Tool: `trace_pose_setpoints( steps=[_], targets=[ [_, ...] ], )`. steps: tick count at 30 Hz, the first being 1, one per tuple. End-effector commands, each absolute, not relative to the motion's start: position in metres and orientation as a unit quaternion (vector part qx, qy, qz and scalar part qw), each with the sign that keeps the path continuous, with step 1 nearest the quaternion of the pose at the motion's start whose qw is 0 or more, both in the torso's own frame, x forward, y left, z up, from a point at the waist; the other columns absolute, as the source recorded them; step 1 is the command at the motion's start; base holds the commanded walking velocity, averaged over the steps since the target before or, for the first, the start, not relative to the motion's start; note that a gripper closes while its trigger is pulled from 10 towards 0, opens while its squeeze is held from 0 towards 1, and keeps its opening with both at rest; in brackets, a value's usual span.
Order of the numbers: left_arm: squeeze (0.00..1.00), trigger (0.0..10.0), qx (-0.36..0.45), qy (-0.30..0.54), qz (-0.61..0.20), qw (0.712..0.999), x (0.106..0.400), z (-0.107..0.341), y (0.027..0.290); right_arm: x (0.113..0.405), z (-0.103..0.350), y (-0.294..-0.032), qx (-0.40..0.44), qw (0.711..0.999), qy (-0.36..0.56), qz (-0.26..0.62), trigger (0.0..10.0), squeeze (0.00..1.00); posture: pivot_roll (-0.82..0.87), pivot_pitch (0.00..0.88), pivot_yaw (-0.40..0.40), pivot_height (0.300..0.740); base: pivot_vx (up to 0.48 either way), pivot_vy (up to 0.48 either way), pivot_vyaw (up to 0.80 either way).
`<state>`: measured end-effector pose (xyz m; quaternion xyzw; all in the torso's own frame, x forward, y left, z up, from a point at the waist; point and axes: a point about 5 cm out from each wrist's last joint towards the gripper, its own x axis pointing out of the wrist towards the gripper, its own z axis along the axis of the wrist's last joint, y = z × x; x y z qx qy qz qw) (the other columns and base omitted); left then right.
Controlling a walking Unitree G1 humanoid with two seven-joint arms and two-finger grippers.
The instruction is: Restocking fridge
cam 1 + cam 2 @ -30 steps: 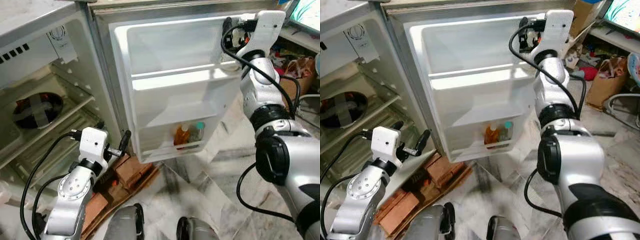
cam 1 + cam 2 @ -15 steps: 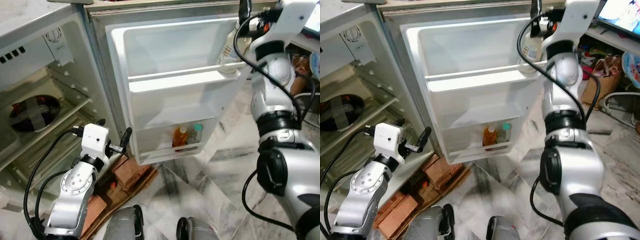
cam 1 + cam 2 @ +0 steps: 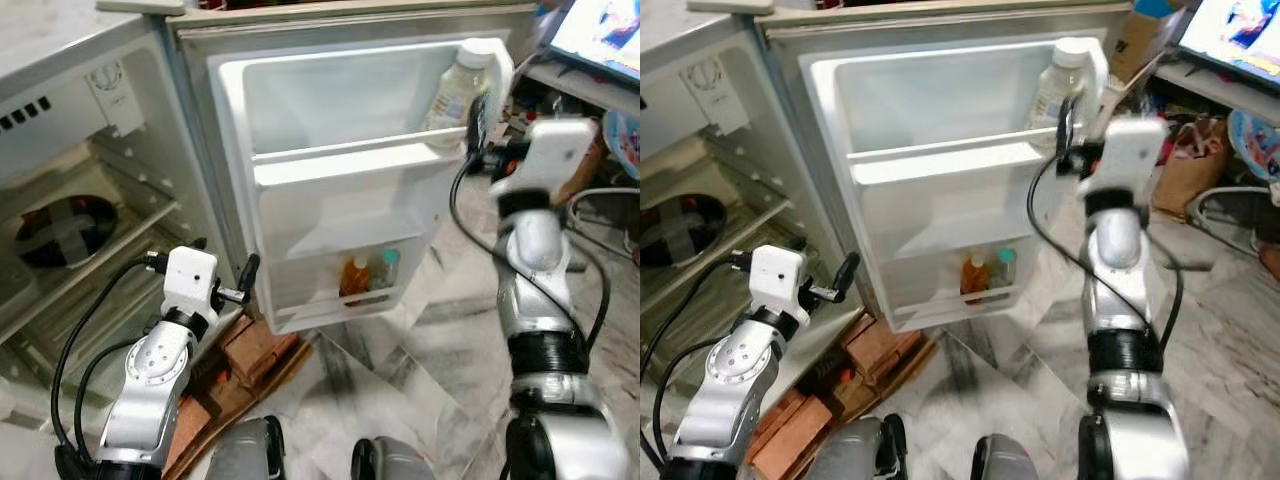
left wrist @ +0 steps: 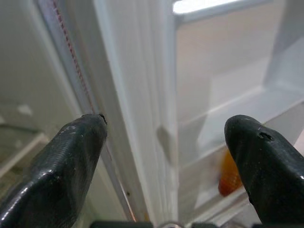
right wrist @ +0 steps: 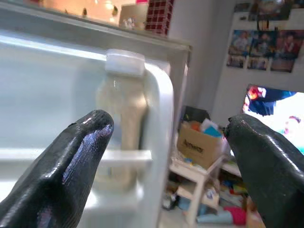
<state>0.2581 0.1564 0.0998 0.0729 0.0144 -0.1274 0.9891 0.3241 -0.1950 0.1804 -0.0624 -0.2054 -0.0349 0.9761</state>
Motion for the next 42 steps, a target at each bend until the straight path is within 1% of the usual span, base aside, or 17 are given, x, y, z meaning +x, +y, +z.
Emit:
trace_pose_setpoints(
  steps=[1,2,5,8,11,17,18,21,23,25,28,31,34,37,39,40,42],
  targets=[
    [0.00,10.0,0.075,0.018,-0.134,0.988,0.259,0.097,0.155,0.316,0.172,-0.188,-0.061,0.979,-0.190,-0.034,10.0,0.00,0.00,0.019,-0.003,0.740,0.000,-0.405,0.00],
    [0.00,10.0,0.076,0.019,-0.136,0.988,0.259,0.097,0.154,0.310,0.158,-0.182,-0.046,0.985,-0.162,-0.029,10.0,0.00,0.00,0.019,-0.003,0.740,0.000,-0.409,0.00],
    [0.00,10.0,0.077,0.019,-0.139,0.987,0.261,0.096,0.154,0.304,0.143,-0.173,-0.018,0.992,-0.120,-0.024,10.0,0.00,-0.01,0.018,0.003,0.740,0.000,-0.404,0.00],
    [0.00,10.0,0.078,0.019,-0.139,0.987,0.263,0.096,0.154,0.305,0.143,-0.165,-0.009,0.993,-0.113,-0.010,10.0,0.00,-0.01,0.016,0.002,0.740,0.000,-0.390,0.00],
    [0.00,10.0,0.077,0.018,-0.137,0.987,0.263,0.096,0.154,0.305,0.145,-0.163,-0.010,0.994,-0.113,-0.009,10.0,0.00,-0.01,0.016,-0.001,0.740,0.000,-0.381,0.00],
    [0.00,10.0,0.075,0.023,-0.142,0.987,0.257,0.092,0.150,0.301,0.129,-0.164,-0.004,0.998,-0.068,-0.007,10.0,0.00,-0.01,0.017,0.000,0.740,0.000,-0.374,0.00],
    [0.00,10.0,0.076,0.027,-0.145,0.986,0.255,0.090,0.149,0.299,0.121,-0.164,0.010,0.999,-0.045,-0.006,10.0,0.00,-0.01,0.019,0.000,0.740,0.000,-0.371,0.00],
    [0.00,10.0,0.079,0.032,-0.146,0.986,0.257,0.088,0.149,0.296,0.109,-0.163,0.028,0.999,-0.018,-0.006,10.0,0.00,0.00,0.021,0.007,0.740,0.000,-0.371,0.00],
    [0.00,10.0,0.085,0.031,-0.142,0.986,0.262,0.089,0.151,0.297,0.104,-0.154,0.049,0.999,-0.003,0.008,10.0,0.00,0.01,0.018,0.017,0.740,0.000,-0.330,0.00],
    [0.00,10.0,0.092,0.022,-0.131,0.987,0.269,0.097,0.154,0.302,0.108,-0.144,0.056,0.998,-0.004,0.028,10.0,0.00,0.02,0.045,0.022,0.740,0.000,-0.142,0.00],
    [0.00,10.0,0.093,0.007,-0.121,0.988,0.274,0.109,0.156,0.306,0.120,-0.135,0.058,0.996,-0.021,0.057,10.0,0.00,0.03,0.060,0.041,0.740,0.000,0.000,0.00],
    [0.00,10.0,0.117,0.007,-0.129,0.985,0.273,0.107,0.159,0.310,0.129,-0.127,0.058,0.995,-0.041,0.077,10.0,0.00,-0.01,0.085,0.057,0.740,0.000,0.000,0.00],
    [0.00,10.0,0.108,0.018,-0.118,0.987,0.269,0.103,0.164,0.307,0.137,-0.126,0.059,0.994,-0.059,0.075,10.0,0.00,-0.03,0.110,0.043,0.740,0.000,0.000,0.69],
    [0.00,10.0,0.108,0.017,-0.126,0.986,0.267,0.101,0.161,0.301,0.136,-0.124,0.060,0.993,-0.056,0.087,10.0,0.00,-0.03,0.105,0.022,0.740,0.000,0.000,0.80],
    [0.00,10.0,0.107,0.018,-0.127,0.986,0.267,0.099,0.160,0.299,0.132,-0.125,0.056,0.993,-0.051,0.089,10.0,0.00,-0.03,0.105,0.022,0.740,0.000,0.000,0.79],
    [0.00,10.0,0.106,0.020,-0.127,0.986,0.267,0.098,0.157,0.296,0.125,-0.126,0.059,0.993,-0.040,0.092,10.0,0.00,-0.02,0.086,0.005,0.740,0.000,0.000,0.79],
    [0.00,10.0,0.100,0.016,-0.124,0.987,0.268,0.100,0.155,0.293,0.120,-0.128,0.060,0.993,-0.033,0.094,10.0,0.00,-0.01,0.081,0.001,0.740,0.000,0.000,0.79]
  ],
)
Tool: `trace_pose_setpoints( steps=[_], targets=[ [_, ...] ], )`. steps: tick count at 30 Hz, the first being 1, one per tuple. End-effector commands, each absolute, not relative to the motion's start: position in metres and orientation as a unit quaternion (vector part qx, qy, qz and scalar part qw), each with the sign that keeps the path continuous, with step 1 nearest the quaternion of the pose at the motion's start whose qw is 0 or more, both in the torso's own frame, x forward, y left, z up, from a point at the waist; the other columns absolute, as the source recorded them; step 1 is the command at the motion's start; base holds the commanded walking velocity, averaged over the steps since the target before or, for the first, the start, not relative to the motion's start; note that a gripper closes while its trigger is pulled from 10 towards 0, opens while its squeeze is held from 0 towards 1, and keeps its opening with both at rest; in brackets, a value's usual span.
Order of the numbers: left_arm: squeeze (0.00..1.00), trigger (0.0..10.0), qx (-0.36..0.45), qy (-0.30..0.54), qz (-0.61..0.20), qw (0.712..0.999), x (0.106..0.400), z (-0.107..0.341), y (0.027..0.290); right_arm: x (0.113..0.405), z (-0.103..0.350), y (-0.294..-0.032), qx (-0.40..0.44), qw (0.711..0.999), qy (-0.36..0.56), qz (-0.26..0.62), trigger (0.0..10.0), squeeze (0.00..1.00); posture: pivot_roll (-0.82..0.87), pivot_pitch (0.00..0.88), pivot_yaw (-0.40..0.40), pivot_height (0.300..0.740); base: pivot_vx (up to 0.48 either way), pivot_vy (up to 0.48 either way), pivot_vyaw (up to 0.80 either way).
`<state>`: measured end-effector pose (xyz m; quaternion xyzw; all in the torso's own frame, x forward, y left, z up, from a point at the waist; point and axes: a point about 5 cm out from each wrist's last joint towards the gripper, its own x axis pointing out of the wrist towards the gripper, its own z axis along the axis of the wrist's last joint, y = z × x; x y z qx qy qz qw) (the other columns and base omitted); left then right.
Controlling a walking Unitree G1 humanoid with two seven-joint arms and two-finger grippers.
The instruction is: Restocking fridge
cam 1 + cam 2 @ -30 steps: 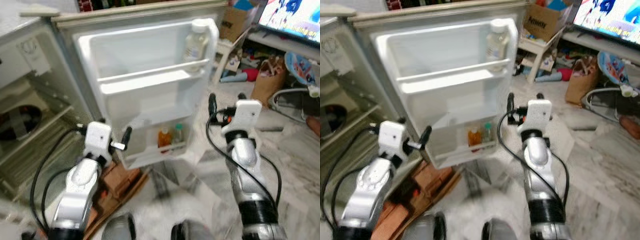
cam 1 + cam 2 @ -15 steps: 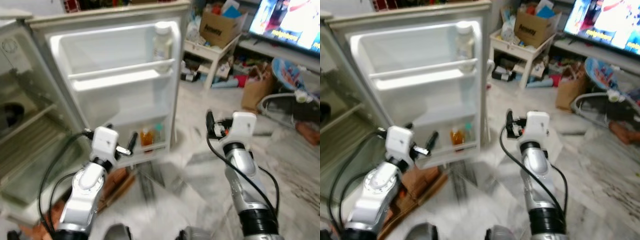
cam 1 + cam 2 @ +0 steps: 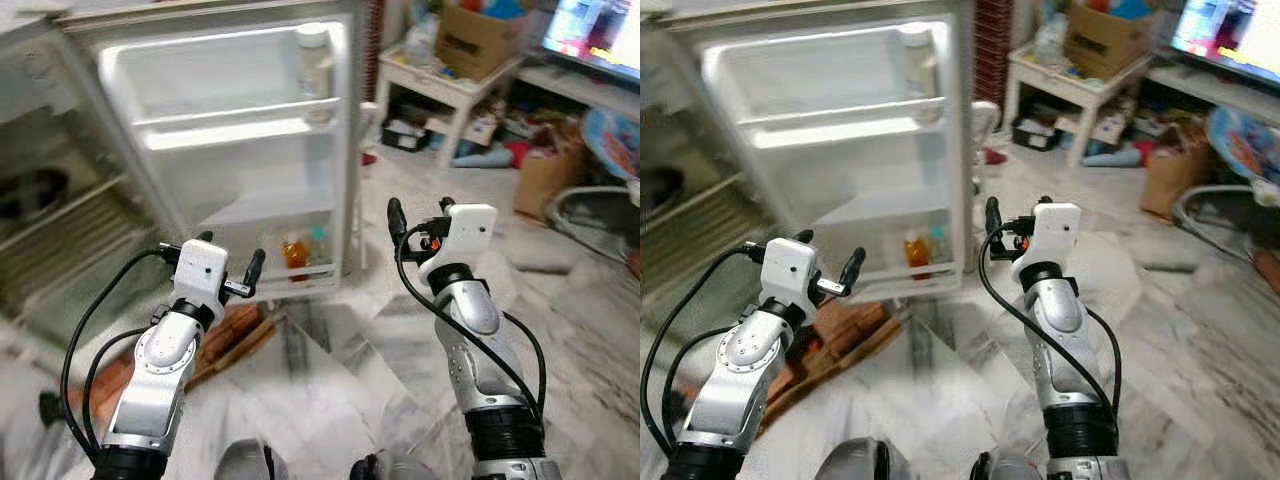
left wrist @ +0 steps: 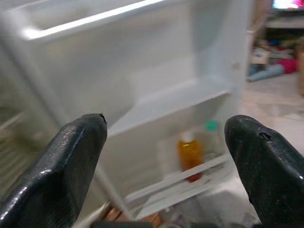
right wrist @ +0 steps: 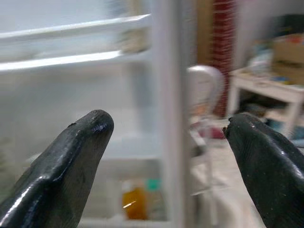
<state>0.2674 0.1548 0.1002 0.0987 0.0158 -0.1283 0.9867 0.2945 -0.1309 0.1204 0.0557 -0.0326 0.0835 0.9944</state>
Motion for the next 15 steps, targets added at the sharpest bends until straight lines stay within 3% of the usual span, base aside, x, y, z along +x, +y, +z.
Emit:
trace_pose_setpoints(
  steps=[1,8,15],
  targets=[
    [0.00,10.0,0.098,0.015,-0.123,0.988,0.268,0.100,0.155,0.293,0.118,-0.129,0.060,0.993,-0.031,0.093,10.0,0.00,-0.01,0.076,-0.004,0.740,0.000,-0.311,0.79],
    [0.00,10.0,0.097,0.020,-0.119,0.988,0.266,0.097,0.159,0.293,0.109,-0.135,0.061,0.995,-0.015,0.079,10.0,0.00,0.01,0.050,-0.019,0.740,0.000,-0.443,0.72],
    [0.00,10.0,0.094,0.024,-0.120,0.988,0.265,0.094,0.159,0.292,0.104,-0.135,0.058,0.995,-0.004,0.079,10.0,0.00,0.01,0.049,-0.027,0.740,0.000,-0.480,0.00]
  ],
)
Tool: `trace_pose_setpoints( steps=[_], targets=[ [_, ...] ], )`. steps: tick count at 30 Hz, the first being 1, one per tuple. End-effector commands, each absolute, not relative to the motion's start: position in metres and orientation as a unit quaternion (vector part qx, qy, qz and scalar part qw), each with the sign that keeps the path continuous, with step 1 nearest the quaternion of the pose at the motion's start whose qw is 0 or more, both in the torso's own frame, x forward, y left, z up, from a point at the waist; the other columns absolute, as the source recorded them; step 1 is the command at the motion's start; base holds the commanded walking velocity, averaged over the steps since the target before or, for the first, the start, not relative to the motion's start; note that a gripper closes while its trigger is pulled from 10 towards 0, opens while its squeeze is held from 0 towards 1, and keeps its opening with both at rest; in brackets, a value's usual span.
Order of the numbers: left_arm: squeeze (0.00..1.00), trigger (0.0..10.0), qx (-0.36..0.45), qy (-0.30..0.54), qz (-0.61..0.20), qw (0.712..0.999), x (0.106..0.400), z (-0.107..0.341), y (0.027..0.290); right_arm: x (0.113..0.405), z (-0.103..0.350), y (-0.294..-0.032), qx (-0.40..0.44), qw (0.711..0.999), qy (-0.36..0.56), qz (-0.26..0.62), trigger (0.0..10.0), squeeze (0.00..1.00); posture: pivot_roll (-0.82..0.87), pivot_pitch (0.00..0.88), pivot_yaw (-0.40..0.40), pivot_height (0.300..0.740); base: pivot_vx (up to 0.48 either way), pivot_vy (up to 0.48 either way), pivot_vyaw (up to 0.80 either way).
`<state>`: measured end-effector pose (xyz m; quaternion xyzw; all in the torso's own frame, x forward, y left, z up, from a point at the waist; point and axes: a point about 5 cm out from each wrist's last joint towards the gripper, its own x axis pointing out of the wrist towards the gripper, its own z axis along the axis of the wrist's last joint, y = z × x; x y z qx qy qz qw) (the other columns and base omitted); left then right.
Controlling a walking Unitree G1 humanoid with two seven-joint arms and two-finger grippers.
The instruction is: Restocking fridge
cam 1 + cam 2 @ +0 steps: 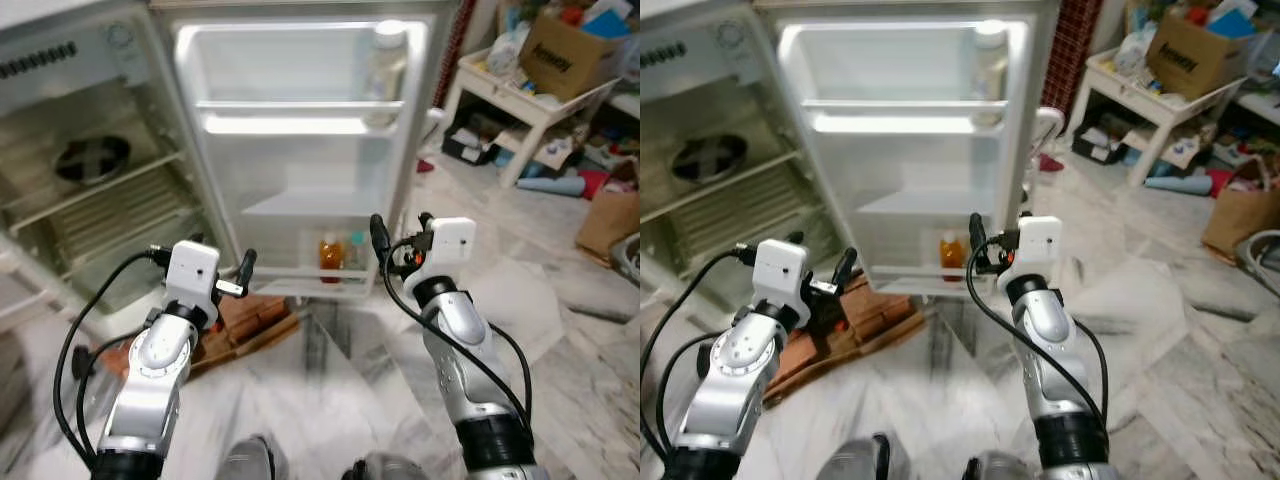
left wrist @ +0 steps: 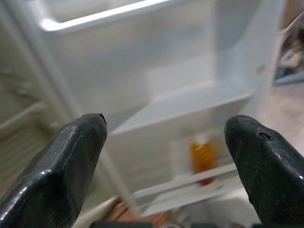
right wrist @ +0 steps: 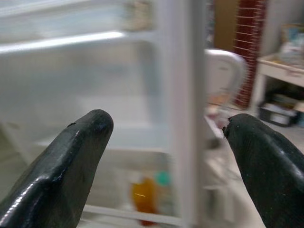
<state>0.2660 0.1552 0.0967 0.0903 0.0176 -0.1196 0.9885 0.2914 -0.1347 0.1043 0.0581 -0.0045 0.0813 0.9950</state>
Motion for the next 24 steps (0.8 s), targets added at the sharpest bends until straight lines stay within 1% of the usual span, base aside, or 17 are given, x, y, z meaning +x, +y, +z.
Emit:
trace_pose_setpoints(
  steps=[1,3,5,10,15,24],
  targets=[
    [0.00,10.0,0.094,0.025,-0.121,0.988,0.265,0.094,0.157,0.294,0.106,-0.134,0.055,0.995,-0.005,0.081,10.0,0.00,0.01,0.050,-0.031,0.740,0.000,-0.480,0.00],
    [0.00,10.0,0.093,0.024,-0.122,0.988,0.265,0.094,0.156,0.295,0.108,-0.132,0.056,0.994,-0.008,0.090,10.0,0.00,0.01,0.052,-0.032,0.740,0.000,-0.480,0.00],
    [0.00,10.0,0.092,0.025,-0.125,0.988,0.263,0.093,0.154,0.295,0.104,-0.129,0.063,0.992,0.007,0.113,10.0,0.00,0.01,0.052,-0.034,0.740,0.000,-0.480,0.00],
    [0.00,10.0,0.091,0.034,-0.129,0.987,0.259,0.088,0.152,0.293,0.101,-0.132,0.056,0.992,0.004,0.110,10.0,0.00,0.01,0.053,-0.037,0.740,0.000,-0.480,0.00],
    [0.00,10.0,0.091,0.035,-0.130,0.987,0.260,0.087,0.151,0.293,0.104,-0.129,0.052,0.990,-0.008,0.128,10.0,0.00,0.00,0.054,-0.034,0.740,0.000,-0.480,0.00],
    [0.00,10.0,0.094,0.033,-0.126,0.987,0.262,0.089,0.152,0.295,0.110,-0.122,0.049,0.987,-0.028,0.151,10.0,0.00,0.00,0.065,-0.023,0.740,0.000,-0.480,0.80]
  ],
)
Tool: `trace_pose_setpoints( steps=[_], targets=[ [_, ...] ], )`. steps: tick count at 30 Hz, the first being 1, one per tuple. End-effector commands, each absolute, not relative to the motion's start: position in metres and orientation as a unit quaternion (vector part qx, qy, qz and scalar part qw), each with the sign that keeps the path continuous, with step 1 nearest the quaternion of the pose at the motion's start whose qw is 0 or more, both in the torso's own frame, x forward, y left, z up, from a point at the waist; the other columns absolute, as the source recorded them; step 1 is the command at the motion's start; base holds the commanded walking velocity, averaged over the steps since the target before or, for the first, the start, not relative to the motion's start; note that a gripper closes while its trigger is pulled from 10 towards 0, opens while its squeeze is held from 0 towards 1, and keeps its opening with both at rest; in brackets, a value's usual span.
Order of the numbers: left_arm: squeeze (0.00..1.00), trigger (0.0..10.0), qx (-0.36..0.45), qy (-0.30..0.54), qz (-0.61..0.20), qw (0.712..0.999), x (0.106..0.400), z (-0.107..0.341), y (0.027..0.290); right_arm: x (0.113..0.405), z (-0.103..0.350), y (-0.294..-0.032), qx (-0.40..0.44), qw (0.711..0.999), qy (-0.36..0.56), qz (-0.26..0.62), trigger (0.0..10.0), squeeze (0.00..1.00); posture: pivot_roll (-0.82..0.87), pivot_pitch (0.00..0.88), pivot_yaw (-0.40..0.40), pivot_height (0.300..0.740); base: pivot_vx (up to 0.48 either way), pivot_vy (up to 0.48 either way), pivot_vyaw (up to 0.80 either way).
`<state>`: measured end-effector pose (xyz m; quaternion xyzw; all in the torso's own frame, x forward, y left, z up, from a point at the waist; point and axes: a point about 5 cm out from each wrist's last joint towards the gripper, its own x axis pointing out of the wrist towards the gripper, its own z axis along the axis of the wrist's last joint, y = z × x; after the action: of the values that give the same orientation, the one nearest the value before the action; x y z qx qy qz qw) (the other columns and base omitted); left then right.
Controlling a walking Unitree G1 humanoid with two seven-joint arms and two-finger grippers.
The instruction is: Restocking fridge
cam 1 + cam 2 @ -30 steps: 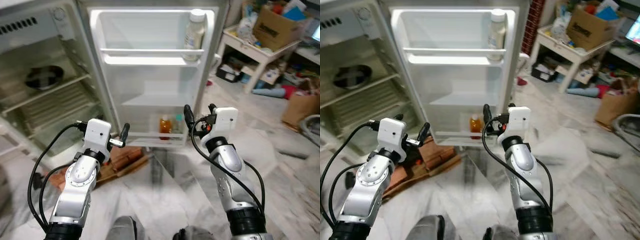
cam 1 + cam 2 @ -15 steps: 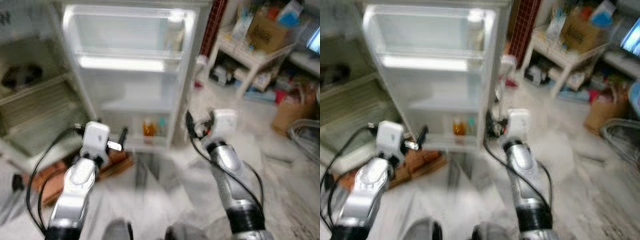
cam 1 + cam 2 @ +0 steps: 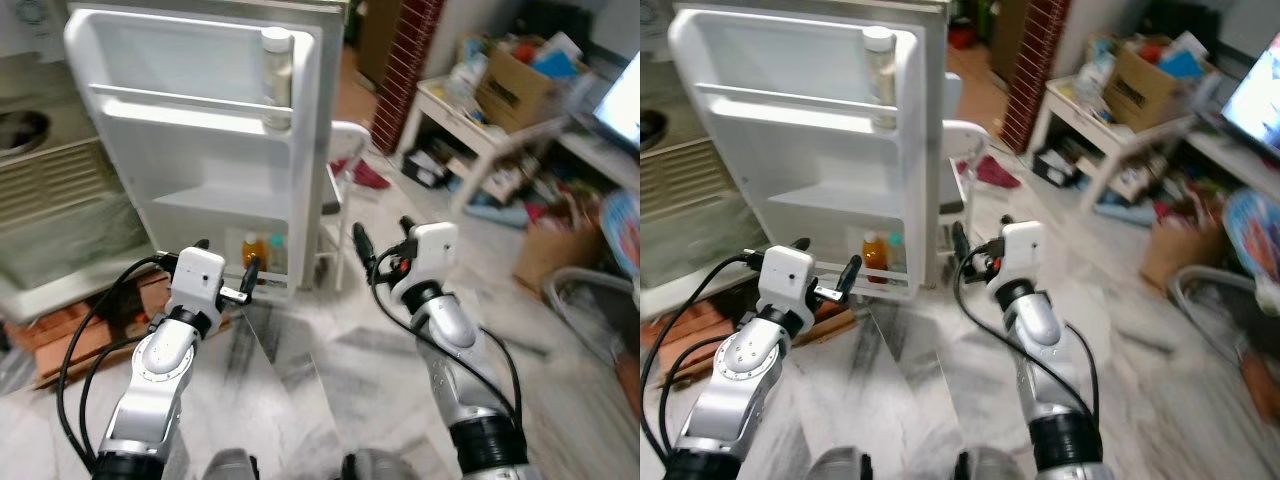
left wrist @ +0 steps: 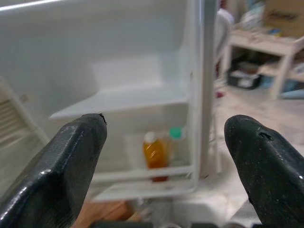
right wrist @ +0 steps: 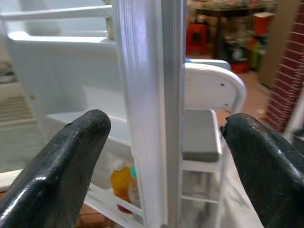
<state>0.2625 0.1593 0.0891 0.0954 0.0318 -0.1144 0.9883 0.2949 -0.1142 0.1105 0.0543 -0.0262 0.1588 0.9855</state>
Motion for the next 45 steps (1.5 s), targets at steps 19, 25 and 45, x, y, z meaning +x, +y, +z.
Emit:
trace_pose_setpoints(
  steps=[19,25,45],
  targets=[
    [0.00,10.0,0.071,0.019,-0.069,0.995,0.265,0.092,0.164,0.300,0.108,-0.129,0.050,0.992,-0.036,0.107,10.0,0.00,0.01,0.063,-0.023,0.740,0.029,-0.177,0.52],
    [0.00,10.0,0.073,0.012,-0.070,0.995,0.268,0.096,0.168,0.305,0.113,-0.131,0.047,0.993,-0.045,0.098,10.0,0.00,0.01,0.061,-0.026,0.740,0.397,0.000,0.00],
    [0.00,10.0,0.068,0.049,-0.080,0.993,0.263,0.086,0.160,0.310,0.121,-0.127,0.038,0.992,-0.068,0.101,10.0,0.00,0.01,0.086,-0.019,0.740,0.410,0.000,0.00]
  ],
)
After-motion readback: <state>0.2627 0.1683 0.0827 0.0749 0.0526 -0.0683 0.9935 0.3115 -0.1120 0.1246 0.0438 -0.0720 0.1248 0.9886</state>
